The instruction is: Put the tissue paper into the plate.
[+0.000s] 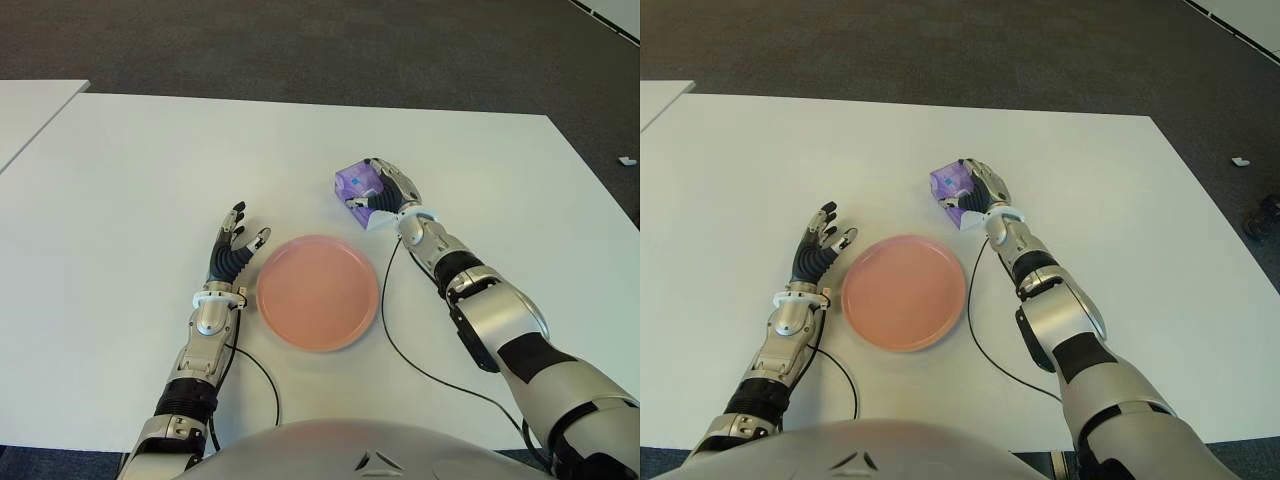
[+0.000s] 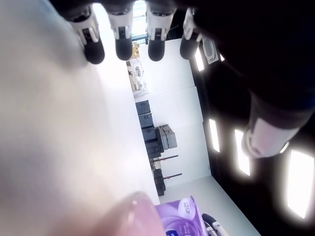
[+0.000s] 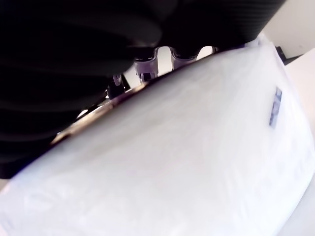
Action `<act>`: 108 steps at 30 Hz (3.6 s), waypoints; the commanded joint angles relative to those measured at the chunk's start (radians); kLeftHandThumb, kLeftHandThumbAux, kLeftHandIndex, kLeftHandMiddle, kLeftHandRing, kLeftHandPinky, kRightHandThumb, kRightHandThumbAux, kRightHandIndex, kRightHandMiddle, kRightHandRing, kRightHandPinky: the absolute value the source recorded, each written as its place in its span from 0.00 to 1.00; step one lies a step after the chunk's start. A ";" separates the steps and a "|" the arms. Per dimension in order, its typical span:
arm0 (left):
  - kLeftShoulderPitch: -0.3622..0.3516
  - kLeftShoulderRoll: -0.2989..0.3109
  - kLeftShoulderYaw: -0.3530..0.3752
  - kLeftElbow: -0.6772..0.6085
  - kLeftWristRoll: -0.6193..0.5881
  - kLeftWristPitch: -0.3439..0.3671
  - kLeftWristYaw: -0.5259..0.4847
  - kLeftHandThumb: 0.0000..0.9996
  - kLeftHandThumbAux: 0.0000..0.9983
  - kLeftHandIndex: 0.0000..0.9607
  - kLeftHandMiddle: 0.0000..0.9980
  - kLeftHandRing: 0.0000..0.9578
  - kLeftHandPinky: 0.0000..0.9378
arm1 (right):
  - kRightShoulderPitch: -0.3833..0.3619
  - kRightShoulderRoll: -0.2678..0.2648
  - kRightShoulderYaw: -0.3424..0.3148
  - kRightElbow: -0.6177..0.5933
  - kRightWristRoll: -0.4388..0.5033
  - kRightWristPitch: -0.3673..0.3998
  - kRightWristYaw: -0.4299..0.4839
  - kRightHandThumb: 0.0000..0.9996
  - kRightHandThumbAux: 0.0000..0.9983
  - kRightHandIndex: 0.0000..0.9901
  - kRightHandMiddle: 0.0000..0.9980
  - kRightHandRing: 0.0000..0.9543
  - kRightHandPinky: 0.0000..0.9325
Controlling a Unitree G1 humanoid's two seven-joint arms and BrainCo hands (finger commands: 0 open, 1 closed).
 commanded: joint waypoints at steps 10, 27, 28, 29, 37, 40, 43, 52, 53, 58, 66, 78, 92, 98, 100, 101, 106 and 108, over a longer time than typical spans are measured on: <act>0.053 -0.005 -0.007 0.038 0.004 0.045 0.004 0.01 0.57 0.00 0.00 0.00 0.00 | 0.048 0.005 0.019 0.005 -0.017 -0.007 -0.006 0.17 0.53 0.00 0.03 0.00 0.00; 0.056 -0.014 -0.005 0.035 0.001 0.044 0.008 0.01 0.56 0.00 0.00 0.00 0.00 | 0.114 0.035 0.145 0.058 -0.117 0.035 -0.033 0.12 0.50 0.00 0.06 0.02 0.00; 0.058 -0.014 -0.005 0.033 0.001 0.043 0.009 0.01 0.55 0.00 0.00 0.00 0.00 | 0.117 0.034 0.156 0.058 -0.125 0.034 -0.036 0.11 0.50 0.00 0.06 0.02 0.00; 0.059 -0.014 -0.004 0.032 0.002 0.042 0.010 0.01 0.55 0.00 0.00 0.00 0.00 | 0.120 0.033 0.164 0.059 -0.131 0.033 -0.039 0.11 0.50 0.00 0.06 0.02 0.00; 0.061 -0.011 -0.004 0.032 0.007 0.041 0.016 0.01 0.55 0.00 0.00 0.00 0.00 | 0.164 0.029 0.225 0.060 -0.176 0.030 -0.074 0.11 0.51 0.00 0.06 0.02 0.00; 0.062 -0.012 -0.006 0.030 0.008 0.043 0.019 0.01 0.55 0.00 0.00 0.00 0.00 | 0.174 0.026 0.251 0.061 -0.192 0.029 -0.074 0.11 0.51 0.00 0.06 0.02 0.00; 0.061 -0.012 -0.005 0.030 0.007 0.044 0.019 0.01 0.55 0.00 0.00 0.00 0.00 | 0.180 0.025 0.268 0.062 -0.198 0.031 -0.069 0.11 0.52 0.00 0.06 0.02 0.00; 0.066 -0.020 -0.002 0.014 0.001 0.047 0.021 0.01 0.55 0.00 0.00 0.00 0.00 | 0.207 0.012 0.340 0.065 -0.236 0.049 -0.031 0.11 0.53 0.00 0.02 0.00 0.00; 0.066 -0.021 -0.002 0.013 0.000 0.048 0.021 0.01 0.55 0.00 0.00 0.00 0.00 | 0.208 0.011 0.349 0.065 -0.239 0.049 -0.029 0.11 0.53 0.00 0.02 0.00 0.00; 0.069 -0.023 -0.001 0.006 -0.004 0.050 0.019 0.01 0.54 0.00 0.00 0.00 0.00 | 0.211 0.005 0.383 0.063 -0.249 0.049 -0.026 0.11 0.53 0.00 0.00 0.00 0.00; 0.066 -0.024 0.001 0.003 -0.004 0.043 0.021 0.01 0.54 0.00 0.00 0.00 0.00 | 0.219 -0.007 0.410 0.060 -0.245 0.037 -0.039 0.10 0.54 0.00 0.00 0.00 0.00; 0.063 -0.023 0.007 0.009 -0.006 0.030 0.027 0.00 0.55 0.00 0.00 0.00 0.00 | 0.204 -0.018 0.427 0.054 -0.236 0.041 -0.027 0.08 0.54 0.00 0.00 0.00 0.00; 0.059 -0.021 0.011 0.009 -0.019 0.025 0.021 0.00 0.56 0.00 0.00 0.00 0.00 | 0.201 -0.009 0.422 0.055 -0.219 0.049 -0.014 0.08 0.54 0.00 0.00 0.00 0.00; 0.060 -0.017 0.010 0.006 -0.020 0.026 0.019 0.00 0.57 0.00 0.00 0.00 0.00 | 0.209 -0.001 0.410 0.064 -0.205 0.051 0.010 0.08 0.54 0.00 0.00 0.00 0.00; 0.059 -0.017 0.011 0.005 -0.021 0.028 0.018 0.00 0.57 0.00 0.00 0.00 0.00 | 0.210 0.000 0.406 0.065 -0.202 0.049 0.016 0.08 0.53 0.00 0.00 0.00 0.00; 0.058 -0.017 0.012 0.007 -0.022 0.031 0.018 0.00 0.57 0.00 0.00 0.00 0.00 | 0.211 0.001 0.397 0.067 -0.192 0.046 0.029 0.08 0.53 0.00 0.00 0.00 0.00; 0.055 -0.017 0.015 0.010 -0.021 0.036 0.024 0.00 0.56 0.00 0.00 0.00 0.00 | 0.216 0.011 0.368 0.073 -0.167 0.052 0.064 0.10 0.52 0.00 0.00 0.00 0.04; 0.056 -0.017 0.015 0.011 -0.019 0.034 0.026 0.00 0.56 0.00 0.00 0.00 0.00 | 0.221 0.016 0.357 0.077 -0.159 0.061 0.070 0.10 0.52 0.00 0.00 0.00 0.06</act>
